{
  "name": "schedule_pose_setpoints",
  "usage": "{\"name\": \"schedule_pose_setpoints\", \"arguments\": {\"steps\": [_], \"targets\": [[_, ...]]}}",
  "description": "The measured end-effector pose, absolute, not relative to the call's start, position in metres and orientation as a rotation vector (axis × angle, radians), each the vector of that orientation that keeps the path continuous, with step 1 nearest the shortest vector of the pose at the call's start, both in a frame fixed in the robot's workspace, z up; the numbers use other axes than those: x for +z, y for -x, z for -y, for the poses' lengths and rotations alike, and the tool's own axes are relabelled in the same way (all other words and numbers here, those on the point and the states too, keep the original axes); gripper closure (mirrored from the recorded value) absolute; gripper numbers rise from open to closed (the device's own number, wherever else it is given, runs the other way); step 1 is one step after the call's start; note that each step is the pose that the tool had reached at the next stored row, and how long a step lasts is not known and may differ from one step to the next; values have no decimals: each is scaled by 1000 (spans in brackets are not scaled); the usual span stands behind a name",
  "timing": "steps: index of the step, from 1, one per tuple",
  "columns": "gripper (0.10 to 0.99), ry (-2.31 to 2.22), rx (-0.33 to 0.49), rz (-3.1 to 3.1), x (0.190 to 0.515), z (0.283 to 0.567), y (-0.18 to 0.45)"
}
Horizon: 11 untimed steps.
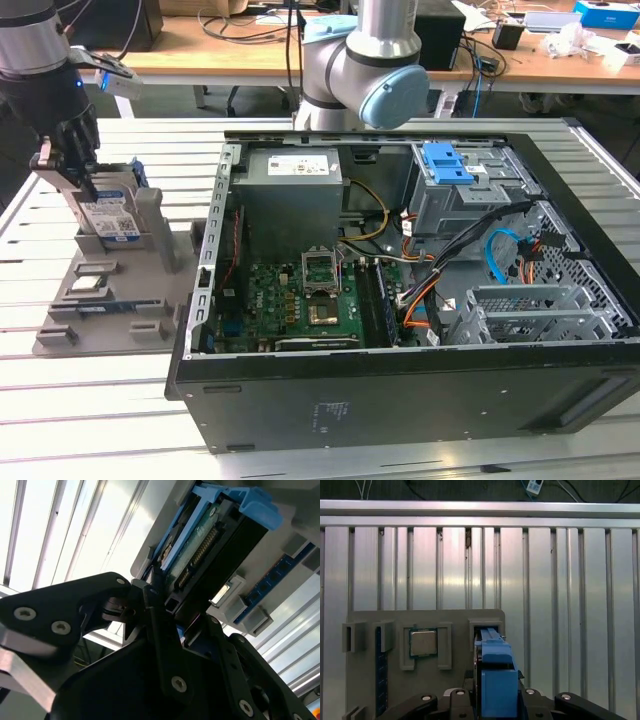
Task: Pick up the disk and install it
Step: 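Pick up the disk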
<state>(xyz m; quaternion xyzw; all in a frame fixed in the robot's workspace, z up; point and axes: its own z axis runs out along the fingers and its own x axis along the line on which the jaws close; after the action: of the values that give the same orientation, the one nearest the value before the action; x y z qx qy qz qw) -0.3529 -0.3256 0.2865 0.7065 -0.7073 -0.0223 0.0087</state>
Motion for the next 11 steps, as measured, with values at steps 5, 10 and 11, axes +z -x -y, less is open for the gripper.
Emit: {"name": "schedule_pose_setpoints", "arguments": {"steps": [5,10,11], "targets": [[722,-2212,-70,2205,287,326,353],[722,-2212,-70,2205,287,326,353],[722,-2212,-70,2205,287,326,353]]}}
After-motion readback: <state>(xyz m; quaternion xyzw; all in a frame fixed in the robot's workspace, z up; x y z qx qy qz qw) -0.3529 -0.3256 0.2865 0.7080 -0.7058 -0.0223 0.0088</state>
